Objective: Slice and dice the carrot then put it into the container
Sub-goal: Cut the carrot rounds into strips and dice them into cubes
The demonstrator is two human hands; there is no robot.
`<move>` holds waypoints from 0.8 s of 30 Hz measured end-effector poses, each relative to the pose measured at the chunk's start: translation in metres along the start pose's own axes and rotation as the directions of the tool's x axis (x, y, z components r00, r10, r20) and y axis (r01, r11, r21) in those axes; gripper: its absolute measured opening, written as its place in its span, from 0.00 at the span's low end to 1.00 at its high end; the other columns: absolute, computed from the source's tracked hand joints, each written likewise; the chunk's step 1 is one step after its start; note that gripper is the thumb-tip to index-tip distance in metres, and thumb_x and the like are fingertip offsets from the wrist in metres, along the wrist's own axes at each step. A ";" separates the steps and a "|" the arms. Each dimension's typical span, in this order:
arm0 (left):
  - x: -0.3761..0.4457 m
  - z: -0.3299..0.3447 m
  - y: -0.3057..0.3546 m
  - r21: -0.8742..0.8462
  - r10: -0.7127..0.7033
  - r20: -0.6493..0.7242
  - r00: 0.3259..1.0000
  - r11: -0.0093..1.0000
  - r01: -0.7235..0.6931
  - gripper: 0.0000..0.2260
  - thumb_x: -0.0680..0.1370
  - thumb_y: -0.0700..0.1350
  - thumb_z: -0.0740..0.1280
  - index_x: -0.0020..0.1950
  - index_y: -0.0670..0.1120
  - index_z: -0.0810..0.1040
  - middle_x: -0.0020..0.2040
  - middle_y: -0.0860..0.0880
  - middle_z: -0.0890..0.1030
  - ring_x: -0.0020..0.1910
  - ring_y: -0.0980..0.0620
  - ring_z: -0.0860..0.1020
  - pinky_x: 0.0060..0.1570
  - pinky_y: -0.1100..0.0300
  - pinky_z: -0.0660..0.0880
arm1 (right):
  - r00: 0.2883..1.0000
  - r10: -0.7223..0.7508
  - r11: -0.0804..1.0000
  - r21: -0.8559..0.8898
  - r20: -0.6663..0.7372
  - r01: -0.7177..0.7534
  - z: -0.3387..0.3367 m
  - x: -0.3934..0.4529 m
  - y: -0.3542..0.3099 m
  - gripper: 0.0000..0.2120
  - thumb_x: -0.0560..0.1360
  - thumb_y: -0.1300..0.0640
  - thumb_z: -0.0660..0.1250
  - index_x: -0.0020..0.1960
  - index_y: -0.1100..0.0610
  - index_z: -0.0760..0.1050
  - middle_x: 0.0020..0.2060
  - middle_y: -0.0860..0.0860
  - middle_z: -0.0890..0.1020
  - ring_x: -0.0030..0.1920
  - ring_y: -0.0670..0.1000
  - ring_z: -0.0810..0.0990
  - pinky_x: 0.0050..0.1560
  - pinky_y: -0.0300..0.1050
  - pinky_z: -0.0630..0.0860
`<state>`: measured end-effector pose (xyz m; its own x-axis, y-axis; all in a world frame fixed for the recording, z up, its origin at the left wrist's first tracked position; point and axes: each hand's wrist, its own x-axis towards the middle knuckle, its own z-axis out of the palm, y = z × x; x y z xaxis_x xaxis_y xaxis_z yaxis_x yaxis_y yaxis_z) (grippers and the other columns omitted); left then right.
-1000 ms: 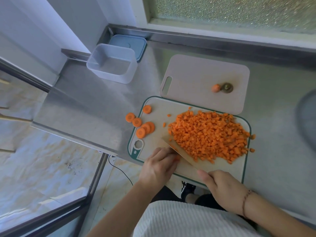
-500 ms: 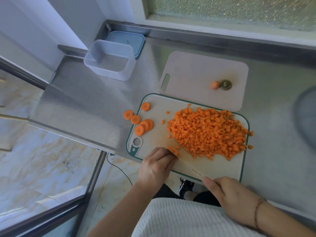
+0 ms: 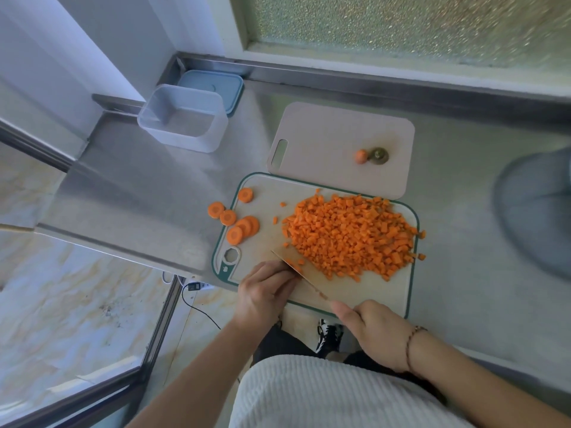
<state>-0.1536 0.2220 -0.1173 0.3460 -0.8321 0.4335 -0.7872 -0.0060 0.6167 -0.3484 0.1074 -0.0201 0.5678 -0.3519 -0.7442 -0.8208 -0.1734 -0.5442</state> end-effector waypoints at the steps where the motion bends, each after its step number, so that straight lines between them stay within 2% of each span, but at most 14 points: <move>1: 0.000 0.000 0.001 0.002 0.001 0.002 1.000 1.000 -0.001 0.04 0.76 0.41 0.73 0.45 0.41 0.87 0.49 0.48 0.85 0.48 0.52 0.81 0.51 0.59 0.79 | 1.000 0.006 1.000 0.002 0.005 -0.006 -0.002 0.000 0.000 0.29 0.75 0.31 0.46 0.29 0.54 0.61 0.24 0.47 0.65 0.25 0.46 0.65 0.32 0.40 0.67; 5: 0.002 -0.001 0.004 -0.002 -0.029 0.018 0.999 1.000 0.029 0.07 0.78 0.43 0.71 0.45 0.41 0.86 0.47 0.48 0.84 0.47 0.50 0.81 0.50 0.57 0.79 | 1.000 0.006 1.000 0.007 0.000 -0.006 -0.007 -0.001 0.000 0.30 0.75 0.30 0.48 0.28 0.53 0.60 0.21 0.45 0.65 0.22 0.44 0.64 0.31 0.40 0.67; 8: 0.006 -0.003 0.002 0.040 0.027 0.059 0.998 0.999 -0.030 0.10 0.80 0.46 0.69 0.46 0.42 0.86 0.47 0.47 0.84 0.49 0.48 0.79 0.52 0.55 0.78 | 1.000 0.018 1.000 -0.008 0.005 -0.018 -0.013 -0.002 0.001 0.31 0.71 0.27 0.50 0.27 0.53 0.60 0.20 0.45 0.64 0.20 0.43 0.63 0.28 0.37 0.65; 10: 0.010 0.000 0.002 0.060 0.057 0.065 0.996 0.996 -0.061 0.10 0.80 0.46 0.69 0.46 0.43 0.87 0.47 0.48 0.84 0.50 0.48 0.79 0.53 0.56 0.78 | 0.998 0.054 0.996 -0.069 0.027 -0.052 -0.017 -0.003 0.003 0.30 0.71 0.27 0.55 0.30 0.53 0.61 0.22 0.46 0.66 0.21 0.44 0.64 0.26 0.36 0.64; 12: 0.012 0.006 0.004 0.030 0.055 0.066 0.996 0.998 -0.057 0.10 0.80 0.45 0.69 0.45 0.42 0.87 0.47 0.48 0.84 0.50 0.49 0.79 0.51 0.55 0.78 | 0.992 0.125 0.984 -0.132 0.017 -0.122 -0.019 -0.002 0.006 0.25 0.75 0.35 0.61 0.34 0.54 0.64 0.28 0.47 0.70 0.26 0.44 0.68 0.27 0.36 0.66; 16: 0.010 0.014 0.004 -0.023 0.053 0.048 0.997 0.998 -0.052 0.07 0.79 0.43 0.71 0.46 0.41 0.87 0.47 0.47 0.84 0.50 0.49 0.80 0.52 0.57 0.78 | 0.972 0.233 0.948 -0.220 -0.010 -0.229 -0.015 0.005 0.008 0.13 0.80 0.50 0.60 0.40 0.54 0.65 0.34 0.48 0.72 0.32 0.43 0.70 0.26 0.33 0.64; 20: 0.008 0.015 0.001 -0.033 0.063 0.038 0.997 0.998 -0.061 0.04 0.78 0.41 0.73 0.47 0.41 0.87 0.49 0.47 0.84 0.50 0.49 0.81 0.54 0.58 0.79 | 0.960 0.280 0.935 -0.228 0.010 -0.270 -0.014 0.008 0.002 0.12 0.79 0.54 0.61 0.38 0.53 0.64 0.36 0.48 0.72 0.34 0.43 0.71 0.30 0.35 0.66; 24: 0.009 0.016 -0.002 -0.039 0.087 0.037 0.996 0.996 -0.085 0.03 0.76 0.39 0.75 0.47 0.40 0.87 0.50 0.46 0.85 0.50 0.49 0.81 0.54 0.56 0.79 | 0.949 0.314 0.928 -0.223 0.039 -0.298 -0.013 0.009 -0.002 0.12 0.80 0.56 0.60 0.38 0.53 0.64 0.36 0.48 0.72 0.34 0.44 0.70 0.28 0.34 0.65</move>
<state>-0.1577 0.2058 -0.1251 0.2573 -0.8493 0.4610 -0.7935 0.0866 0.6024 -0.3425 0.0927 -0.0214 0.2838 -0.3526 -0.8917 -0.9448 -0.2616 -0.1972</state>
